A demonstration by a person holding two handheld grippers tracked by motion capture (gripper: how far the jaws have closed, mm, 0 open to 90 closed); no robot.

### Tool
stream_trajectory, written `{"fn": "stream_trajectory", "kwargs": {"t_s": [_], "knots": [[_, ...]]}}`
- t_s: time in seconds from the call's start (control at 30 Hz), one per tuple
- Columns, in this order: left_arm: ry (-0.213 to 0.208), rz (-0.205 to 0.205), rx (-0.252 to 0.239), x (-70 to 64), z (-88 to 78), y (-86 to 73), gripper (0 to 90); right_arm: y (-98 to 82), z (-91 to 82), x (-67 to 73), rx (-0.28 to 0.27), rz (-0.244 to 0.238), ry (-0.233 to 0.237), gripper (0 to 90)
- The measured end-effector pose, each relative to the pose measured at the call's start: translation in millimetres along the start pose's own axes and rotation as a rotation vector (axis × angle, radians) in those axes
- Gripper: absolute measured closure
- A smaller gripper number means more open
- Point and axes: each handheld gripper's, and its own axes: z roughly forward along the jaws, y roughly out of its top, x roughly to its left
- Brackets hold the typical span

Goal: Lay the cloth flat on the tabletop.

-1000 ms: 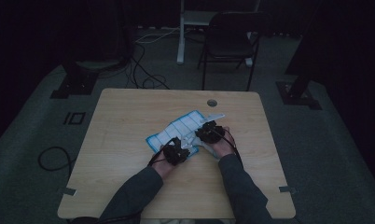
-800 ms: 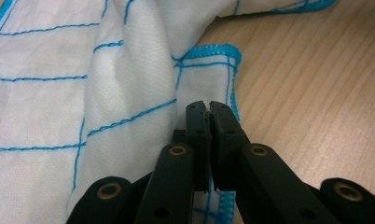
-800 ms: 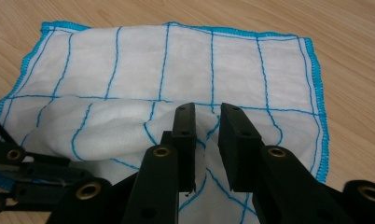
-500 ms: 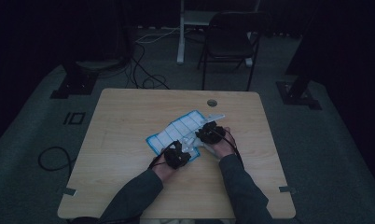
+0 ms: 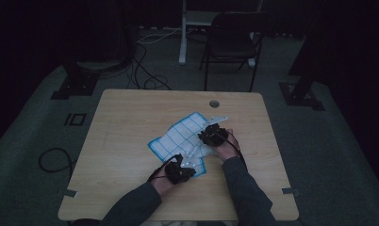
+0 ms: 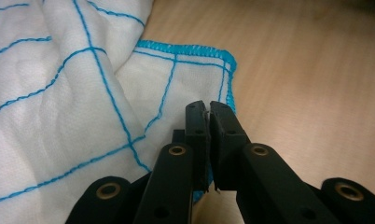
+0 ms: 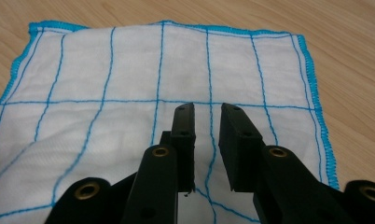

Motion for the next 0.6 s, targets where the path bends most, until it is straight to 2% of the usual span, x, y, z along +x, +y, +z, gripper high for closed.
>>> {"fn": "stream_trajectory", "kwargs": {"t_s": [0.13, 0.3, 0.37, 0.5, 0.6], "knots": [[-0.016, 0.017, -0.006, -9.0, -0.9, -1.6, 86.4, -3.3, -7.2, 4.6, -0.008, -0.016, 0.002, 74.8], [-0.015, 0.022, -0.005, -11.5, -1.2, -1.7, 85.8, -17.0, -23.7, 10.1, -0.036, 0.003, 0.004, 70.0], [-0.014, 0.029, -0.001, -12.3, -1.7, -0.5, 84.3, -25.8, -30.3, 12.0, -0.037, -0.005, -0.013, 66.7], [0.002, 0.039, -0.018, -12.6, -2.5, 6.5, 80.0, -47.1, -41.0, 14.5, -0.012, -0.026, -0.084, 62.2], [0.017, 0.031, -0.025, -10.9, 1.3, 13.4, 79.4, -62.4, -49.9, 12.3, -0.006, -0.011, -0.117, 58.5]]}}
